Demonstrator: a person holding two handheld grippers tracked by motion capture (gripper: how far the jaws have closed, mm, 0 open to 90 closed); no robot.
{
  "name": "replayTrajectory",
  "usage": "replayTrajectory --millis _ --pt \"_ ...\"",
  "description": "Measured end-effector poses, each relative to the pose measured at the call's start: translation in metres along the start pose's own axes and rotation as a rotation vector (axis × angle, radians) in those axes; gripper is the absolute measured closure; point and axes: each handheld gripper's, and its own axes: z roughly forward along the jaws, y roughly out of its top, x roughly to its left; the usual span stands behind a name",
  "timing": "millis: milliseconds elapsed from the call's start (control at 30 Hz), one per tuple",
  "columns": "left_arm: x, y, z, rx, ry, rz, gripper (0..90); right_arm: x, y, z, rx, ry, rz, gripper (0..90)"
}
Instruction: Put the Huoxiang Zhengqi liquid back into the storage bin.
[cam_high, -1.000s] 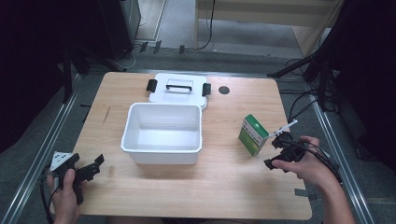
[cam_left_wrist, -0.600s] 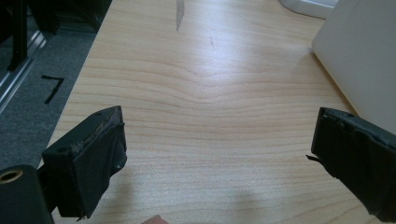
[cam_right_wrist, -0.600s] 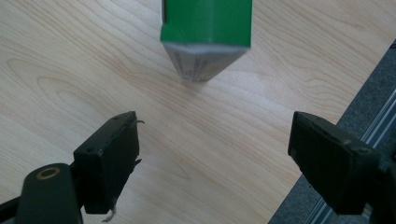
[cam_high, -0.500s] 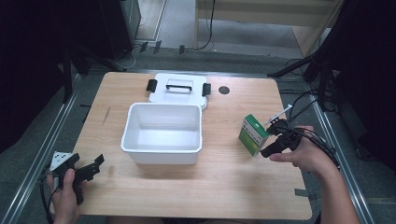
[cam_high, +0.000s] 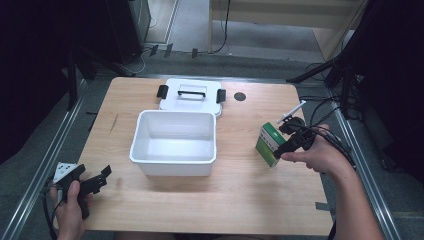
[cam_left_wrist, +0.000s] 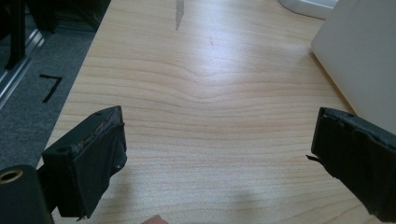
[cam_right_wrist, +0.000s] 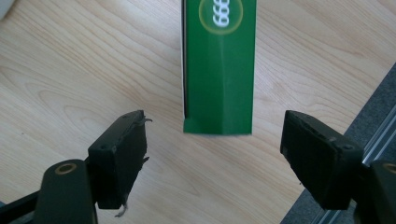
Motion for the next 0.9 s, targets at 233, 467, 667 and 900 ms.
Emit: replayTrajectory --millis 233,467,667,900 --pt "0.0 0.0 0.0 0.001 -0.001 0.0 4.0 0.001 0.015 0.001 0.009 0.026 0.005 29.9" --pt "0.0 0.0 0.0 0.0 -0.005 -0.004 4.0 -0.005 0.029 0.007 0.015 0.038 0.041 35.5" --pt "0.001 0.0 0.0 0.0 -0.006 -0.005 4.0 -0.007 0.037 0.011 0.019 0.051 0.051 40.0" --pt "0.001 0.0 0.0 0.001 -0.008 -0.006 4.0 -0.008 0.047 0.017 0.014 0.026 0.055 48.6"
